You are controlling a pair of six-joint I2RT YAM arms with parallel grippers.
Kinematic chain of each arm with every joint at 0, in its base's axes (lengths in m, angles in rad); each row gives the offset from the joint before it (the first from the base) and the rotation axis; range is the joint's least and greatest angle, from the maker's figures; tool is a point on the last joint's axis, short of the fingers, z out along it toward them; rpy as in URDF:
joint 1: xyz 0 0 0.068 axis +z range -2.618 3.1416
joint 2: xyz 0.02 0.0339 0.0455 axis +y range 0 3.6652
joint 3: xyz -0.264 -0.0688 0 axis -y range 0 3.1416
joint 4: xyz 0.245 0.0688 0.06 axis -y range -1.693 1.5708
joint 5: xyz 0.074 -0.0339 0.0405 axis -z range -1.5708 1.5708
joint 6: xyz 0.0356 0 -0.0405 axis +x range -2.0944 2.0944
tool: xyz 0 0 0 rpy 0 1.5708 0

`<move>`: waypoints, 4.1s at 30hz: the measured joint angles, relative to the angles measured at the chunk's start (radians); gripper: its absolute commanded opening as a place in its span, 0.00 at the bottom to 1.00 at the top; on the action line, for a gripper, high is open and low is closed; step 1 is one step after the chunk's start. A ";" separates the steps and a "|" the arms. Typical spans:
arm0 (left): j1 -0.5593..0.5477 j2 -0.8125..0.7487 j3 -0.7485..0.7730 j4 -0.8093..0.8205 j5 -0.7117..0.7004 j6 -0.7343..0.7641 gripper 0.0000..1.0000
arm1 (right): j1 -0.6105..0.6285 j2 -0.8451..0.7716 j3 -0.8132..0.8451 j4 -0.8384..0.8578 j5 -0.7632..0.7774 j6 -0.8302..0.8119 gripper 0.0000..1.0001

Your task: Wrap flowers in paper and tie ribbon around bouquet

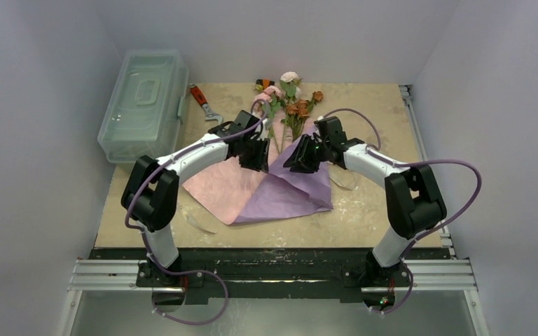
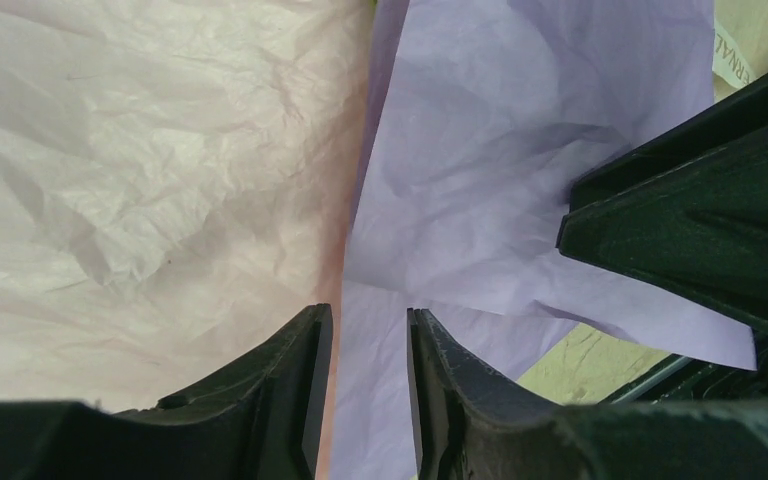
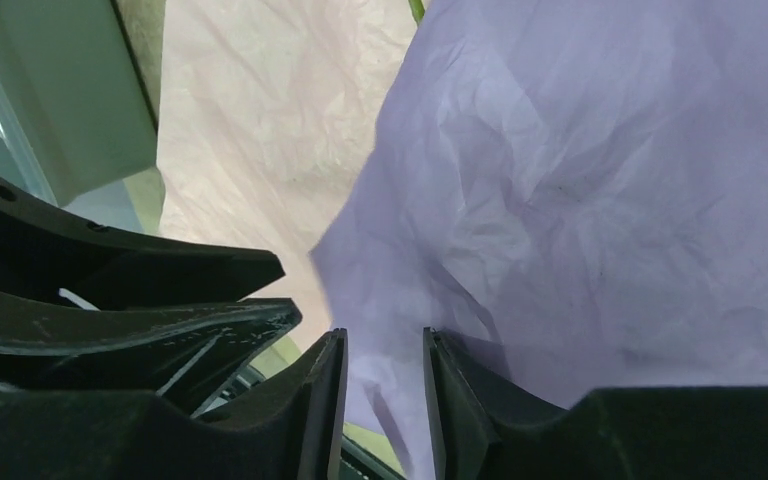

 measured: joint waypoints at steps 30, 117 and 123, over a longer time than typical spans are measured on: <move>0.024 0.010 -0.185 0.143 0.155 -0.578 0.60 | 0.002 0.113 0.047 0.024 -0.052 -0.021 0.37; 0.056 -0.024 -0.108 0.188 -0.063 -0.373 0.59 | -0.132 -0.190 -0.443 0.000 -0.039 -0.192 0.19; -0.031 -0.124 -0.063 0.149 -0.095 -0.161 0.35 | -0.131 -0.190 -0.443 -0.001 -0.040 -0.200 0.18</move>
